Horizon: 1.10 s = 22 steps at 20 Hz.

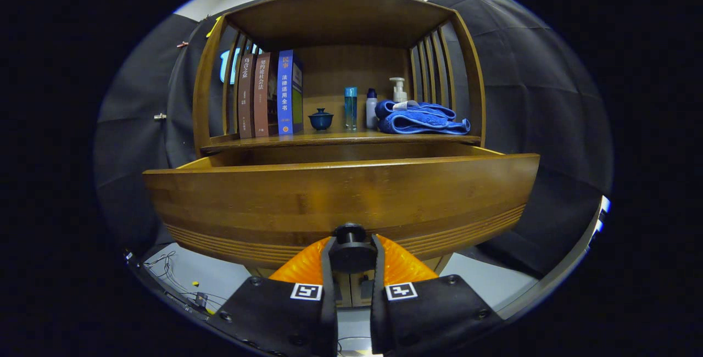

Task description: Pull open the drawer, take out the items inside it, and place them on the countertop above the cabinet.

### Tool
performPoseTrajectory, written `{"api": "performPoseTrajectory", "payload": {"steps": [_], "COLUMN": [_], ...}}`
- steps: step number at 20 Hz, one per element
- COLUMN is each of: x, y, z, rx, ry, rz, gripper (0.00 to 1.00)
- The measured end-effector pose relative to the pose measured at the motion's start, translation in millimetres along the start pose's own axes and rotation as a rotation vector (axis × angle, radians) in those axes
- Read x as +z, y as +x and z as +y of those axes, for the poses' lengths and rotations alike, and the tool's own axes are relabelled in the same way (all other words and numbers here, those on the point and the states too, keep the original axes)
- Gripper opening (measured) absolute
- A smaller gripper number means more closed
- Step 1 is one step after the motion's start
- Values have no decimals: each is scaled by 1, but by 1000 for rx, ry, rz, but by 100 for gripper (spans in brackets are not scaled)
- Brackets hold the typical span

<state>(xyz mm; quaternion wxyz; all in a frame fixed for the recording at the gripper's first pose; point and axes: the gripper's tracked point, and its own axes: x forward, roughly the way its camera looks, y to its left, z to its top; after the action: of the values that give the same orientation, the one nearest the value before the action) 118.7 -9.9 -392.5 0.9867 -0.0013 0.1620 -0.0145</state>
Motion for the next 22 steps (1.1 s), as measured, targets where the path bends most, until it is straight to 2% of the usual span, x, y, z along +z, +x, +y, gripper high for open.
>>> {"api": "performPoseTrajectory", "payload": {"steps": [9, 12, 13, 16, 19, 22], "x": [-5, -4, -5, 7, 39, 66], "y": [-8, -5, -6, -12, -24, -35], "z": [0, 4, 8, 8, 15, 25], "rx": [5, 40, 69, 80, 113, 163], "ry": [-35, -34, -20, -23, -11, 7], "rz": [-6, -5, 0, -26, -118, -119], "gripper": [28, 39, 47, 100, 99, 99]}}
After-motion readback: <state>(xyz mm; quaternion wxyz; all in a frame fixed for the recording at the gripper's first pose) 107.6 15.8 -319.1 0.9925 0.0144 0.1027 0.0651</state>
